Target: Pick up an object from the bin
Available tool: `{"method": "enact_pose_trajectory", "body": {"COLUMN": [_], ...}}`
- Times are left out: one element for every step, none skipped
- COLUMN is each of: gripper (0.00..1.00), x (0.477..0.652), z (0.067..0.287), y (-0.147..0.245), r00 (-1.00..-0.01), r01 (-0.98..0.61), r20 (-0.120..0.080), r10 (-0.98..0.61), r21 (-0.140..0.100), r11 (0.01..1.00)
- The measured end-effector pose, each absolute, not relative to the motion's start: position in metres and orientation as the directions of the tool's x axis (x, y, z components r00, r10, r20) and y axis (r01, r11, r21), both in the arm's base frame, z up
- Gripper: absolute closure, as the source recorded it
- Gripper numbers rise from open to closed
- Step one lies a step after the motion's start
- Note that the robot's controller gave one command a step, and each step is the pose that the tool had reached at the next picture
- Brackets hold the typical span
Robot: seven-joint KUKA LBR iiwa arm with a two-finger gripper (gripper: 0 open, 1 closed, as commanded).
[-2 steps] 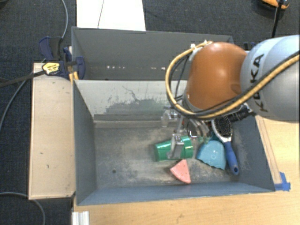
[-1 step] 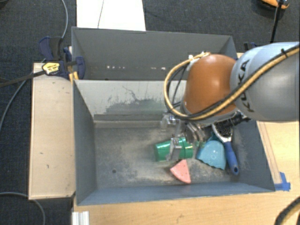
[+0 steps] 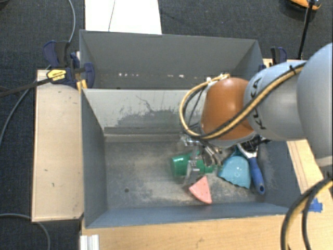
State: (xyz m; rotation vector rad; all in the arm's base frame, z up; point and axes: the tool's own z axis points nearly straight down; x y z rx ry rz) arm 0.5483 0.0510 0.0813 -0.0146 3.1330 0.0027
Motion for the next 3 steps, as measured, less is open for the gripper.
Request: {"method": "enact_pose_trajectory", "body": {"gripper": [0.0,0.0,1.0], "x": [0.548,0.545,0.545], "z": [0.045,0.067,0.08], "y": [0.048,0.042,0.041], "r00": [-1.0,-1.0,-1.0], "r01": [-0.027,-0.004,-0.008], "r20": [-0.005,-0.011,-0.011], "r10": [-0.027,-0.004,-0.008], "r21": [0.002,0.003,0.003], "r11": [1.0,1.0,1.0]}}
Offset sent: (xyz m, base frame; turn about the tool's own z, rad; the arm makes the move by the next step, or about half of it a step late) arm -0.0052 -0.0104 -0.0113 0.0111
